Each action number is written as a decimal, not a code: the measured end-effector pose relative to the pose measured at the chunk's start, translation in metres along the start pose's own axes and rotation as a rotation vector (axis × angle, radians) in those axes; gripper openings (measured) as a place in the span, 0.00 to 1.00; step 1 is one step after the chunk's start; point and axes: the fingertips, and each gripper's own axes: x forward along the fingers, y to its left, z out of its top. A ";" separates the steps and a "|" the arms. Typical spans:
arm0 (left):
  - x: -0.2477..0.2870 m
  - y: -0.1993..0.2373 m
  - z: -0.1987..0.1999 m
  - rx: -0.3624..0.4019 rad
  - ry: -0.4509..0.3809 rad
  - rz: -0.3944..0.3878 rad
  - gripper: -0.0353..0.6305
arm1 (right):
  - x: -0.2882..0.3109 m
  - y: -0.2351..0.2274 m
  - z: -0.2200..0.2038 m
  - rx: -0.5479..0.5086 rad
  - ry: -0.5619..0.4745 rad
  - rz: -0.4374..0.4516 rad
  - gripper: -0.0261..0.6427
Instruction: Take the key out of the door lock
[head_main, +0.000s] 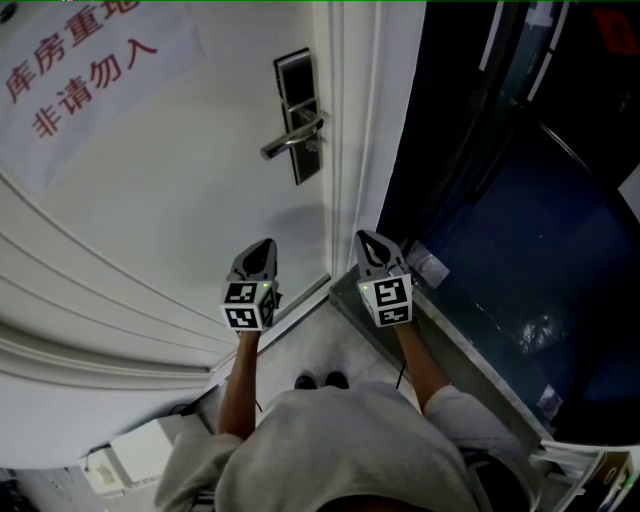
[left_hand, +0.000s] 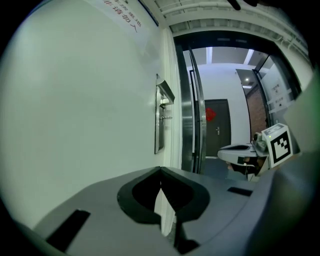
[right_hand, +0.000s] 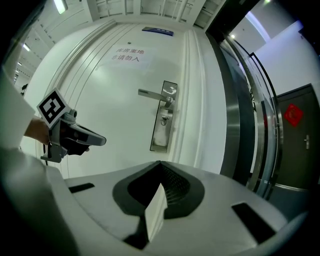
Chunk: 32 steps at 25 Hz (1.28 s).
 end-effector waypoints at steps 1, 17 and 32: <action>0.001 0.002 0.001 0.001 -0.001 -0.001 0.08 | 0.001 0.001 0.000 0.000 0.003 -0.002 0.07; -0.002 0.041 0.017 -0.011 -0.046 0.041 0.08 | 0.036 0.010 0.018 -0.013 -0.021 -0.002 0.07; 0.000 0.059 0.019 -0.024 -0.047 0.032 0.08 | 0.075 0.004 0.080 -0.385 -0.095 -0.044 0.07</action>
